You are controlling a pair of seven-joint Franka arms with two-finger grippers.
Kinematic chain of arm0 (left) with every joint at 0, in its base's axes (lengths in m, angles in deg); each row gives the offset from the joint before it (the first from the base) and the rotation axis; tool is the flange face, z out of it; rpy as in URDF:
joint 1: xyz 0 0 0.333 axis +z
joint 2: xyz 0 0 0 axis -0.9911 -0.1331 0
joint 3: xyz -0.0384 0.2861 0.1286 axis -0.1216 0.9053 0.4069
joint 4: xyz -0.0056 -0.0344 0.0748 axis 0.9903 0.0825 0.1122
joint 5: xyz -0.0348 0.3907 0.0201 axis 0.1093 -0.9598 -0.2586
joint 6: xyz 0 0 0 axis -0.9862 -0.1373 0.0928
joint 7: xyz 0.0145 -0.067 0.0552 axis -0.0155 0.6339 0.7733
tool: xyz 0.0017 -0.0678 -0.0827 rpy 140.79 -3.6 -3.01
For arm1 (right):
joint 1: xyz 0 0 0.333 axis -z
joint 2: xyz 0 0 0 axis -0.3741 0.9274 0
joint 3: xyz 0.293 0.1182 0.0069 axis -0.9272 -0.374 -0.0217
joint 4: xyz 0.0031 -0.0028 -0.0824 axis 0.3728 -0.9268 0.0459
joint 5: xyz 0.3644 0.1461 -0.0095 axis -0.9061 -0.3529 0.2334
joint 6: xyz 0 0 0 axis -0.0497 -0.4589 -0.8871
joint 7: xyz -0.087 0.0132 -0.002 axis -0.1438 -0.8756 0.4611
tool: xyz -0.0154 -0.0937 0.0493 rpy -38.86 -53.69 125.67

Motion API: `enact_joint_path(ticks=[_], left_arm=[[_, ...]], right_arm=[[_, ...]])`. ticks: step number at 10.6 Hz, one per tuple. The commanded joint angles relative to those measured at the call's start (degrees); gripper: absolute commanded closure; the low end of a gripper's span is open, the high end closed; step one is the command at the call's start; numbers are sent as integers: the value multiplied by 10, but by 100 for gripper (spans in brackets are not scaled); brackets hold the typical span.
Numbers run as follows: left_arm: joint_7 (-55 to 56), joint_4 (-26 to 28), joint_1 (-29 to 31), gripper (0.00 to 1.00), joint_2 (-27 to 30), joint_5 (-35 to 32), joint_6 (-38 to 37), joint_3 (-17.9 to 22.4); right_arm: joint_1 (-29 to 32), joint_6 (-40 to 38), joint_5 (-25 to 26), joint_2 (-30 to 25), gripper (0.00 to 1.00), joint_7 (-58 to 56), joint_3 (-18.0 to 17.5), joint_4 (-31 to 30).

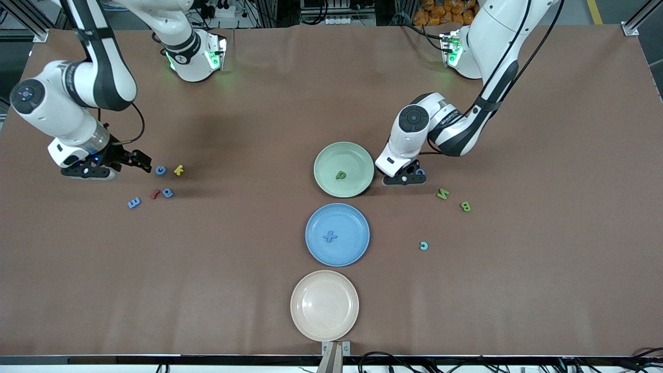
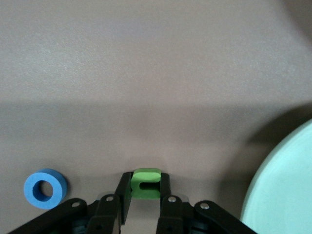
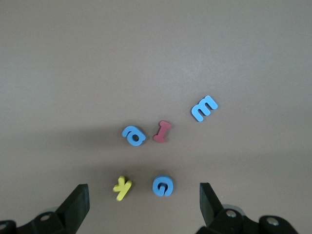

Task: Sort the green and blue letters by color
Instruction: 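Drop the u on the green plate while the right gripper grasps c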

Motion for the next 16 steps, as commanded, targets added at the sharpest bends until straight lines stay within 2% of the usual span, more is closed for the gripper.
enact_joint_path(ticks=[1, 2, 4, 5, 8, 12, 13, 14, 16], left_arm=[[45, 2, 6, 100, 34, -21, 3, 1], [62, -6, 6, 100, 47, -19, 3, 1], [94, -29, 9, 100, 63, -14, 3, -1], [113, -41, 7, 100, 66, -14, 3, -5], [151, -73, -34, 100, 55, -13, 3, -22], [175, -101, -92, 100, 37, -13, 3, -23], [175, -102, -96, 92, 32, -12, 3, -23], [170, -101, -97, 1, 31, -17, 1, -23], [170, -96, -103, 0, 31, -17, -8, -22]], right_arm=[[16, 92, 7, 61, 0, -11, -15, -27], [16, 92, 7, 66, 0, -16, -15, -30], [26, 94, 7, 66, 11, -31, -15, -42], [38, 95, 7, 68, 20, -33, -15, -48], [47, 94, 6, 82, 36, -57, -15, -48], [50, 103, 6, 116, 38, -58, -15, -48], [49, 104, 6, 123, 38, -58, -14, -48], [49, 118, 6, 132, 38, -58, -14, -48], [45, 134, 6, 146, 38, -58, -14, -48]])
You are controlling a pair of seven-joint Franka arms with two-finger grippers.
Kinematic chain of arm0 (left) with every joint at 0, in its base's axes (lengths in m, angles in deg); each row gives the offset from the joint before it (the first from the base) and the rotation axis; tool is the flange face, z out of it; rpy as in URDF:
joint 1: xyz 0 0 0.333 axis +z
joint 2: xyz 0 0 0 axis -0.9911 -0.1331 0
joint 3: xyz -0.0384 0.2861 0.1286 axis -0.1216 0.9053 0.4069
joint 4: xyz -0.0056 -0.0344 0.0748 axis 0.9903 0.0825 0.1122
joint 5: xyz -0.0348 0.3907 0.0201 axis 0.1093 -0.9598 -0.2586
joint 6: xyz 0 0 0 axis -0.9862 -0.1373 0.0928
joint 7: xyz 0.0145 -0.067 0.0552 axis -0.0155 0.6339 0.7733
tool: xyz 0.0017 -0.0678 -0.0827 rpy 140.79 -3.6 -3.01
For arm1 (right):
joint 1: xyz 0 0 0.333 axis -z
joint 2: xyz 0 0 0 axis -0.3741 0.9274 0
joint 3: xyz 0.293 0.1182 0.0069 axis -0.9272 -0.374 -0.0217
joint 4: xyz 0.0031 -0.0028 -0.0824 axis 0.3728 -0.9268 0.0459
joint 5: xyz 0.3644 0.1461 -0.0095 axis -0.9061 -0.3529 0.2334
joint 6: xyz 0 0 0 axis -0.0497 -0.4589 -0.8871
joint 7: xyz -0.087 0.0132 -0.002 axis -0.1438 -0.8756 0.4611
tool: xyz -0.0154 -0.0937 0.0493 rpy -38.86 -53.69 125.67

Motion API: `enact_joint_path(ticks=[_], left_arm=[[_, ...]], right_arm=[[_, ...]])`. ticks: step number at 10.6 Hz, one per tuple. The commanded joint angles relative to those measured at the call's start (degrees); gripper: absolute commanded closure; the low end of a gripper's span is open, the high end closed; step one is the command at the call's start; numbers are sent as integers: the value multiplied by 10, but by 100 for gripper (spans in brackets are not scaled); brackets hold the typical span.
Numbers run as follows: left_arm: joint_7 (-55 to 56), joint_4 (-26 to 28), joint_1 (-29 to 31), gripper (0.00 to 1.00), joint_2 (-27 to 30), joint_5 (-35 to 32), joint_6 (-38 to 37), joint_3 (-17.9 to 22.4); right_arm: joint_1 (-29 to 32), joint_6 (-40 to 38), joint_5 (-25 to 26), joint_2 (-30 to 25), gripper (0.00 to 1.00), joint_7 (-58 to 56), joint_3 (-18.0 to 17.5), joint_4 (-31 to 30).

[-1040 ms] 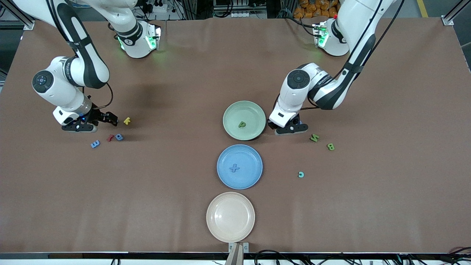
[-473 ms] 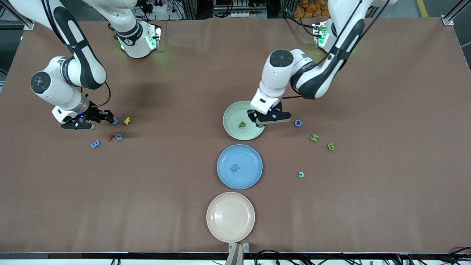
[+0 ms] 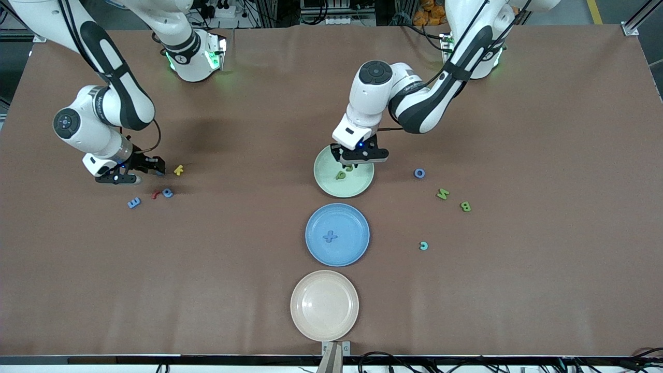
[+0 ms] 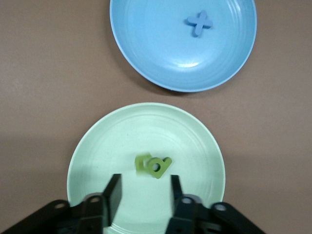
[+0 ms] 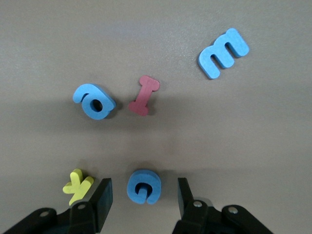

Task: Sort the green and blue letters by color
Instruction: 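Drop the u on the green plate while the right gripper grasps c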

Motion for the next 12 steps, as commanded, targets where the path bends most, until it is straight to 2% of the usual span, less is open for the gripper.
enact_joint_path(ticks=[1, 6, 8, 9, 11, 12], left_arm=[[5, -9, 2, 0, -3, -18, -24, 3], [-19, -18, 96, 0, 11, -22, -101, 6], [-30, 3, 108, 0, 20, -22, -142, 5], [-31, 22, 118, 0, 27, -22, -142, 4], [-77, 71, 152, 0, 54, -22, -129, 2], [-106, 98, 177, 0, 75, -22, -114, -3]], right_arm=[[8, 23, 3, 14, 38, -8, -7, -8], [8, 25, 4, 21, 43, -8, -6, -15], [8, 26, 4, 22, 47, -8, -6, -18], [8, 25, 4, 22, 58, -9, -6, -18], [8, 25, 4, 22, 93, -11, -6, -17], [8, 23, 4, 20, 100, -11, -6, -16]])
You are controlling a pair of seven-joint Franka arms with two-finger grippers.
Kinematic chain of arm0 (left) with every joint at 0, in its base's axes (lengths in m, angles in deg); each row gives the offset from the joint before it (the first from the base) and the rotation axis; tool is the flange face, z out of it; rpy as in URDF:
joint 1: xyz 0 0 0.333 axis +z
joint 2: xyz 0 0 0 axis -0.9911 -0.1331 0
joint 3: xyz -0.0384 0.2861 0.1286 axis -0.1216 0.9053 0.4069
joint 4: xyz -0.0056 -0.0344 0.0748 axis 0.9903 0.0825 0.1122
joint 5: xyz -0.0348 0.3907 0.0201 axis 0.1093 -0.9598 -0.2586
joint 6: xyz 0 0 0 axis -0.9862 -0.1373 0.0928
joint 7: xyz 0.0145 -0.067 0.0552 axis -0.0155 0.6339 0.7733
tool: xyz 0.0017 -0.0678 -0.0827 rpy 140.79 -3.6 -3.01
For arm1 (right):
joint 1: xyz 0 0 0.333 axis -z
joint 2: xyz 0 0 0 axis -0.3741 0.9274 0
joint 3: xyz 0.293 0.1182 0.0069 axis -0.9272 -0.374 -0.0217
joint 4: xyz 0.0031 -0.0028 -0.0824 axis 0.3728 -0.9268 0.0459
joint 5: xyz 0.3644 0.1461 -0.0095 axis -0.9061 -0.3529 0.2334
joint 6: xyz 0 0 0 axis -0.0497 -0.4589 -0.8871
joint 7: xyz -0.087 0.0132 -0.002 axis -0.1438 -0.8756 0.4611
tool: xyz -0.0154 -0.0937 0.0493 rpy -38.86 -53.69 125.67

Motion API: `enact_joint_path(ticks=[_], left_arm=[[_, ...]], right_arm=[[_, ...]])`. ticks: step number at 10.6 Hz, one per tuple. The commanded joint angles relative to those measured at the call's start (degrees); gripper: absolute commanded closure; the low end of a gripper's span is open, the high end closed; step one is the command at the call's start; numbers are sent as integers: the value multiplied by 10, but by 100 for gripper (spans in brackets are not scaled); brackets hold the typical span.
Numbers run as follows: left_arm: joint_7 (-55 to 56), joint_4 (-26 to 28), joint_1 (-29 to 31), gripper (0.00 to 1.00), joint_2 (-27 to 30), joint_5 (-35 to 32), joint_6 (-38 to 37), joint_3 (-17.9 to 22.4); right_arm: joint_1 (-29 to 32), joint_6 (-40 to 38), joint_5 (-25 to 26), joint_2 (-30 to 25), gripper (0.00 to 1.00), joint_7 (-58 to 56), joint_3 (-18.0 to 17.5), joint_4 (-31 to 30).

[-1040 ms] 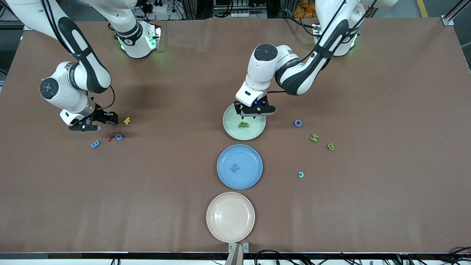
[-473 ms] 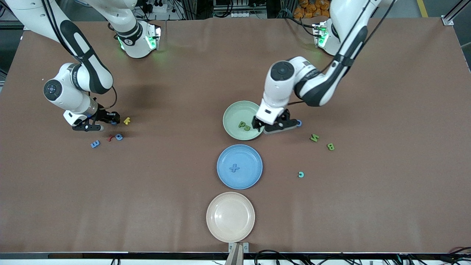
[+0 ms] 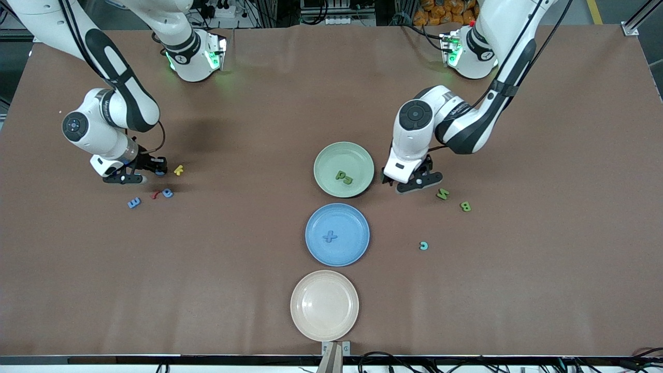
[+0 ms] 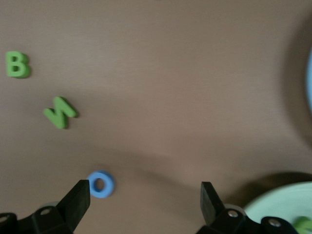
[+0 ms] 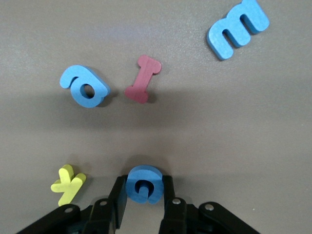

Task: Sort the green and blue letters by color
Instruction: 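Place the blue c on the blue plate while the left gripper reaches N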

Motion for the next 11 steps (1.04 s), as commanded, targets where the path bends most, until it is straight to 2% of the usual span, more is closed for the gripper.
enact_joint_path(ticks=[1, 3, 5, 8, 11], left_arm=[[-69, 103, 81, 0, 78, -15, 60, -16], [-76, 141, 115, 0, 81, -15, 119, -16], [33, 135, 139, 0, 80, 11, 122, -15], [104, 136, 167, 0, 61, 17, 132, -15], [205, 140, 163, 0, 16, 16, 172, -15]], right_arm=[[7, 3, 3, -6, 100, -9, -6, -6], [7, -13, 3, -24, 100, -5, -7, 13], [6, -64, -8, -22, 100, 6, -11, 83], [-27, -131, -10, 2, 100, 137, -34, 195], [-105, -132, -25, 58, 100, 291, -37, 295]])
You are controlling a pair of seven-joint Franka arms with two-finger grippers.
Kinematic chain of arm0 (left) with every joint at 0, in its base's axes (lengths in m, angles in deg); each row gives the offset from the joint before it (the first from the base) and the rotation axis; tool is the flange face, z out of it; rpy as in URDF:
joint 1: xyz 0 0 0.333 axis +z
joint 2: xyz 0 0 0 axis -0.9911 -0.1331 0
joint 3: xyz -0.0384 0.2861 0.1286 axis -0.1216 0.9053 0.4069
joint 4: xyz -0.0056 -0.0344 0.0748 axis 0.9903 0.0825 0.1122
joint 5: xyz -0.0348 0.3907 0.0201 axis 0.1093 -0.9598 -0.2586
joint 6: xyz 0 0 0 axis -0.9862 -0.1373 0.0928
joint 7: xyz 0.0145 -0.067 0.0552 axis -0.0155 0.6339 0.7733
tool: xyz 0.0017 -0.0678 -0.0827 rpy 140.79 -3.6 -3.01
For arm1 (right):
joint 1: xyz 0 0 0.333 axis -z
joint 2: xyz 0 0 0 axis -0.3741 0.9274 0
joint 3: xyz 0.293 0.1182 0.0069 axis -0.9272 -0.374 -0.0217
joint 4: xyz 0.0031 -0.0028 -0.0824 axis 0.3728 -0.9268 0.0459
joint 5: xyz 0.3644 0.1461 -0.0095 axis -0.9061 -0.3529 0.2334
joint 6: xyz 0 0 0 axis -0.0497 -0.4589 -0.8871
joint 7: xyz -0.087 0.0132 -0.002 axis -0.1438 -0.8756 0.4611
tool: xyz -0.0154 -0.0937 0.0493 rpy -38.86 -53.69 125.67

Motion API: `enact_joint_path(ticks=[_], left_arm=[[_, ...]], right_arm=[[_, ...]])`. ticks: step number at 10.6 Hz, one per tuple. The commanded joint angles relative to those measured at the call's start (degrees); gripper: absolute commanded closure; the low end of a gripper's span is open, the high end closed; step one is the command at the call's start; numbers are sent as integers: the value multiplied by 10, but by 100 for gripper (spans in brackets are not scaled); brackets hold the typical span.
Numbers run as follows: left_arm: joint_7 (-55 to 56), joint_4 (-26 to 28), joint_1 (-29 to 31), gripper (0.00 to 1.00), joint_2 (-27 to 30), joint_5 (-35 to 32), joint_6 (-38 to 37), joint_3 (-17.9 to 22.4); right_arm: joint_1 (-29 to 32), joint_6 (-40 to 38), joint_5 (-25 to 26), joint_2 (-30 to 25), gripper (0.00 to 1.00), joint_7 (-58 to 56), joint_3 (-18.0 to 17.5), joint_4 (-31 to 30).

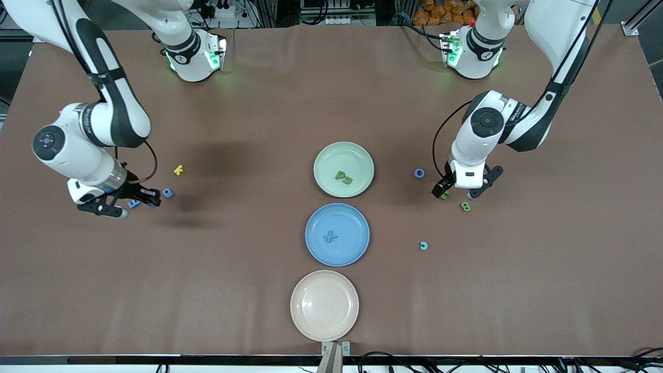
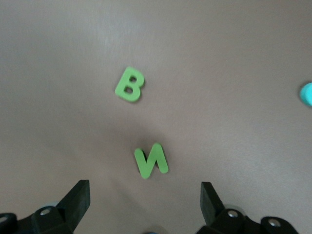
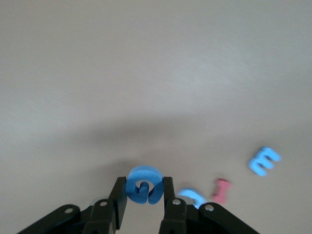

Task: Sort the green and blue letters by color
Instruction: 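Place the blue c on the blue plate while the left gripper reaches N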

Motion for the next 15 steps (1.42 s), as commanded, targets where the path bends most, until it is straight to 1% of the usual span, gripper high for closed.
enact_joint_path(ticks=[1, 2, 4, 6, 7, 8, 10, 11, 13, 14, 15], left_arm=[[84, 12, -1, 0, -33, 9, 46, -7], [109, 13, 0, 0, -34, 9, 54, -7], [124, 16, -1, 0, -58, 8, 71, -6], [142, 14, 1, 0, -61, 2, 72, -5], [142, 13, 3, 0, -62, 0, 78, -3], [141, 13, 4, 0, -62, -1, 83, -1], [141, 9, 6, 0, -62, -23, 85, 9], [142, 8, 11, 0, -62, -27, 93, 12], [140, -2, 21, 0, -67, -28, 96, 12], [140, -10, 21, 0, -79, -28, 96, 13], [141, -13, 20, 0, -81, -28, 96, 13]], right_arm=[[-76, -5, -17, 74, 100, 150, -2, 111], [-101, -3, -17, 90, 100, 209, -2, 140], [-158, -2, -17, 127, 100, 341, -2, 213], [-217, -1, -10, 191, 100, 489, -2, 317], [-241, 5, -6, 225, 100, 545, -1, 370], [-255, 36, -5, 246, 100, 586, -1, 392], [-283, 142, -6, 280, 100, 619, 1, 395], [-300, 161, -5, 295, 100, 633, 5, 402], [-338, 164, -4, 341, 100, 648, 21, 449], [-365, 164, -3, 360, 100, 679, 40, 469], [-390, 164, -3, 370, 100, 698, 59, 475]])
